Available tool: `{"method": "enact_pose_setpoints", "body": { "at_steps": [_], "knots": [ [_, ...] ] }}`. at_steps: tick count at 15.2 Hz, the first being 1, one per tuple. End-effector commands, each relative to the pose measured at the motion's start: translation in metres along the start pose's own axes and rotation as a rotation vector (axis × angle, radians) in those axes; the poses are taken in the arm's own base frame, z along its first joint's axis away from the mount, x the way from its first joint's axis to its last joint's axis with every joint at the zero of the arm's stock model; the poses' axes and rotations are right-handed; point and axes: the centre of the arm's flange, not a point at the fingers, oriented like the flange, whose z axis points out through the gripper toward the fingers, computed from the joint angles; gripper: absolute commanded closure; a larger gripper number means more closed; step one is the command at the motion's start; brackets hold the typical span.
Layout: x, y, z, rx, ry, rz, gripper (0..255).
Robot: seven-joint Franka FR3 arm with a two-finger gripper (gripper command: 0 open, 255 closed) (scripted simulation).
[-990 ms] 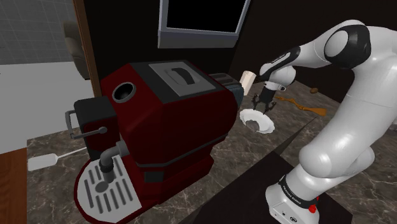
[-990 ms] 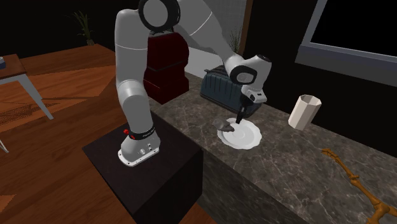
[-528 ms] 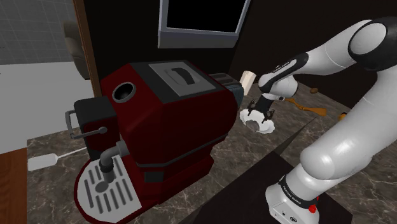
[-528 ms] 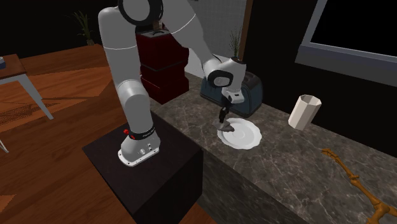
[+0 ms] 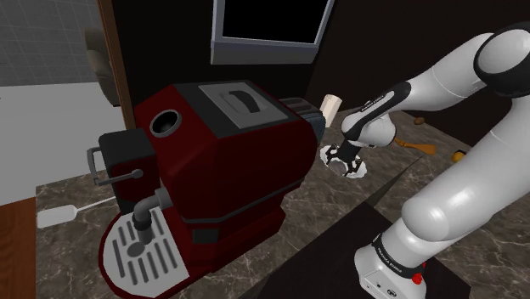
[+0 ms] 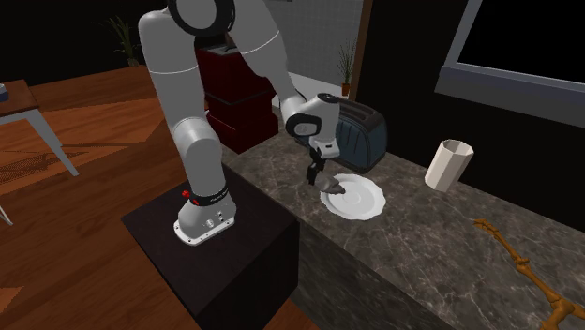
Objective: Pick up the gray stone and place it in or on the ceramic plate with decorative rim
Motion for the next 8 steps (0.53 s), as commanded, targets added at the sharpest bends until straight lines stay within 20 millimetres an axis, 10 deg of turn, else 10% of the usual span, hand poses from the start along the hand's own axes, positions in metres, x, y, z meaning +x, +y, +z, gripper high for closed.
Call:
{"method": "enact_pose_setpoints", "body": {
  "at_steps": [1,8],
  "knots": [
    [0.000,0.000,0.011,0.001,0.001,0.001,0],
    [0.000,0.000,0.025,0.001,0.001,0.001,0]
  ]
}}
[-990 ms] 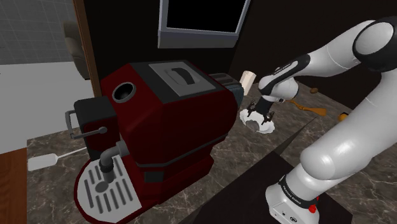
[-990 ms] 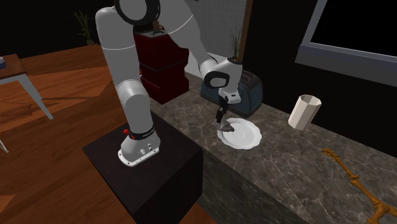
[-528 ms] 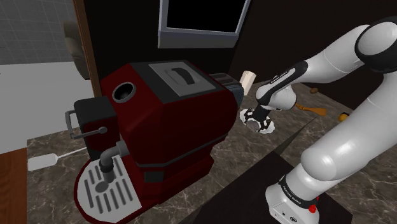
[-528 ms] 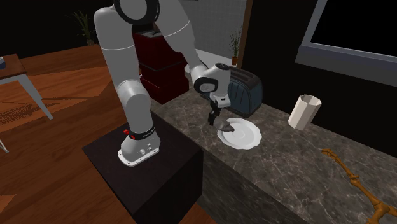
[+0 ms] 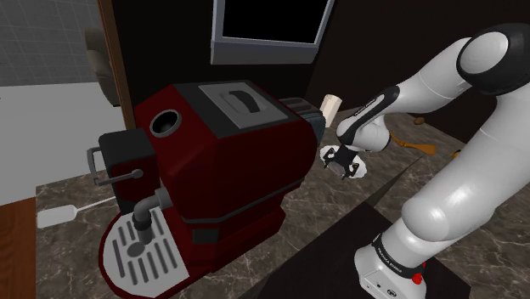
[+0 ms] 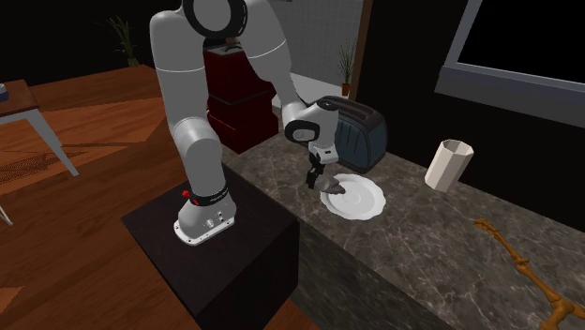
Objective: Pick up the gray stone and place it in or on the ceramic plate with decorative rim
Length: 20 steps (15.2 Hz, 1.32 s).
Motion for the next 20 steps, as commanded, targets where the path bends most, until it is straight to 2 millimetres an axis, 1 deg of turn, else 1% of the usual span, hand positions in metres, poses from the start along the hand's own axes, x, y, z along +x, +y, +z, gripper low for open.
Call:
{"method": "enact_pose_setpoints", "body": {
  "at_steps": [1,3,4,13,20],
  "knots": [
    [0.000,0.000,0.000,0.000,0.000,0.000,0],
    [0.000,0.000,0.000,0.000,0.000,0.000,0],
    [0.000,0.000,0.000,0.000,0.000,0.000,255],
    [0.000,0.000,0.000,0.000,0.000,0.000,255],
    [-0.002,-0.001,-0.037,0.000,0.000,0.000,255]
  ]
}}
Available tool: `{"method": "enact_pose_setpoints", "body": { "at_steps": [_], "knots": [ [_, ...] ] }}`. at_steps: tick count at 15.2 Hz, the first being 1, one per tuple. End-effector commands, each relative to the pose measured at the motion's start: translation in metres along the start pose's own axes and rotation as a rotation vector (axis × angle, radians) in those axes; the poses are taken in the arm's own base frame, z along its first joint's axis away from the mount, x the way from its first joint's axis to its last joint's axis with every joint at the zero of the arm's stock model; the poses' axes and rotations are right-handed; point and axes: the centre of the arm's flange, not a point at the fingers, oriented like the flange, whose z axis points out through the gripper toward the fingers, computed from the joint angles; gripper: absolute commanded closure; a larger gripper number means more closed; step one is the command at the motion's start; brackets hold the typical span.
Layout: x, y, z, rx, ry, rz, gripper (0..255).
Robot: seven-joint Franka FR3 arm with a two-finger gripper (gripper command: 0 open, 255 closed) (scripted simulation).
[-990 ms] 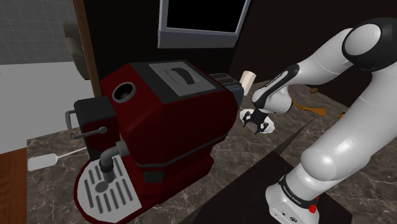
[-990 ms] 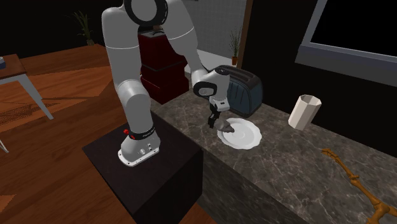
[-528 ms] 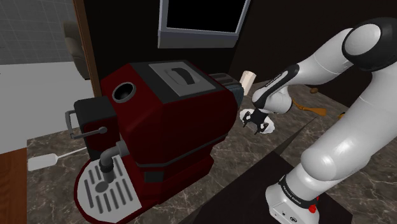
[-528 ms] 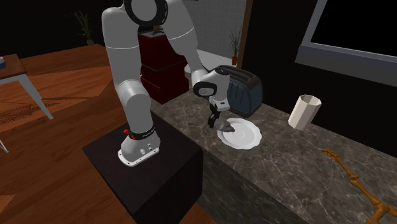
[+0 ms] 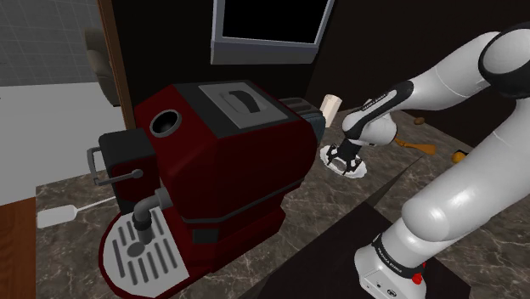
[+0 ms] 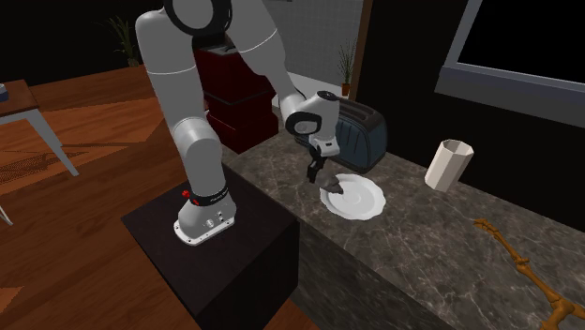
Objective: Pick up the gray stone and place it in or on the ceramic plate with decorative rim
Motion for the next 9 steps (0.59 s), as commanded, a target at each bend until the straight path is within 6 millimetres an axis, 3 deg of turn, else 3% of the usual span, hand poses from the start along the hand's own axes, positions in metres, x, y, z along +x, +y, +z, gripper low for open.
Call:
{"method": "enact_pose_setpoints", "body": {
  "at_steps": [1,9],
  "knots": [
    [-0.001,0.000,-0.011,-0.001,0.000,0.000,255],
    [-0.003,-0.001,-0.050,-0.001,0.000,0.000,255]
  ]
}}
